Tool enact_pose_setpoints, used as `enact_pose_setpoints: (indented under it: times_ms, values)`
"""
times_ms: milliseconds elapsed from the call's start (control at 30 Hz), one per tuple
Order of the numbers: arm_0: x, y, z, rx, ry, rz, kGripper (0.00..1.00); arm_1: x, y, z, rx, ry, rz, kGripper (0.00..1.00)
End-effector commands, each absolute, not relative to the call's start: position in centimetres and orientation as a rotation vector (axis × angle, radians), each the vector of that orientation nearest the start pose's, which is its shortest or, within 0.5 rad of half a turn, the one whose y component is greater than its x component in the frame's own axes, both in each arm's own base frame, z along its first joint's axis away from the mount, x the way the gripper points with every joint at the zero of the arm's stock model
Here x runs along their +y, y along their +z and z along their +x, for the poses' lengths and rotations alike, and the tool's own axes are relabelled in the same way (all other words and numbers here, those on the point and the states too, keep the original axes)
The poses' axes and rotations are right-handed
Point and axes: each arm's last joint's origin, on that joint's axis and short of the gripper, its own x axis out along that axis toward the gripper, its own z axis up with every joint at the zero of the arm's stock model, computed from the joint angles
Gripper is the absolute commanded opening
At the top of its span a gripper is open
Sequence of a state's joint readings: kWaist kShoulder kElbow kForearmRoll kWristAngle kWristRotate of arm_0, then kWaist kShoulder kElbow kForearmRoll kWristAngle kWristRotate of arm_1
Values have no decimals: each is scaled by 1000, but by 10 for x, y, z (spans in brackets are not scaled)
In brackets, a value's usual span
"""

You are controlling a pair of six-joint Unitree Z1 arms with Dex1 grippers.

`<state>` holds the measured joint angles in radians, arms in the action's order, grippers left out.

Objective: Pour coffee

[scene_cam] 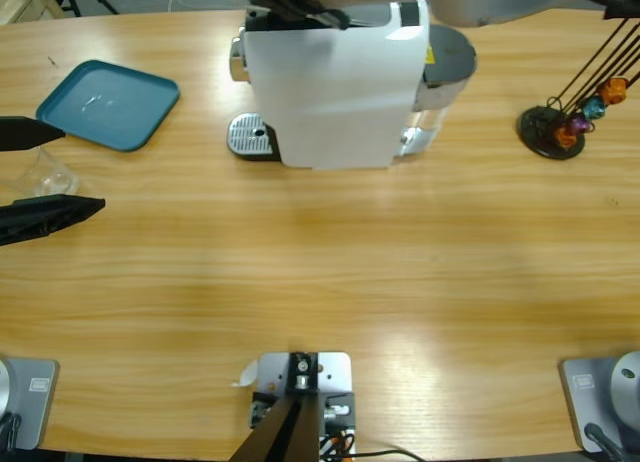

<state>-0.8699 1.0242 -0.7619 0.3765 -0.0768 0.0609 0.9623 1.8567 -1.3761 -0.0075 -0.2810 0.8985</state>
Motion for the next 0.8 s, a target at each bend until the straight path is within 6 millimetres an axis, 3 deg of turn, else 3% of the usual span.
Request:
enact_pose_setpoints:
  times_ms: [33, 300, 367, 433, 467, 500, 533, 567, 667, 800]
  values:
    - [-112, 322, 90, 638, -918, 314, 1000, 356, 221, 247, 905, 321, 311, 0]
    - [-113, 322, 91, 640, -918, 315, 1000, 352, 210, 249, 944, 267, 261, 0]
    - [-113, 323, 91, 635, -914, 314, 1000, 351, 219, 248, 913, 291, 292, 0]
    - [-112, 324, 93, 619, -882, 319, 1000, 347, 245, 244, 850, 392, 289, 0]
    - [-111, 325, 93, 612, -856, 321, 1000, 343, 265, 240, 812, 456, 266, 165]
    - [-109, 326, 94, 605, -819, 320, 1000, 339, 288, 236, 770, 516, 268, 837]
    - [-107, 327, 95, 598, -770, 316, 1000, 331, 317, 230, 700, 574, 261, 999]
    - [-104, 328, 96, 590, -711, 312, 1000, 322, 338, 224, 654, 607, 244, 1000]
    - [-86, 330, 100, 584, -467, 269, 1000, 296, 375, 207, 608, 641, 170, 1000]
    - [-70, 322, 104, 641, -292, 207, 1000, 267, 392, 188, 629, 629, 120, 1000]
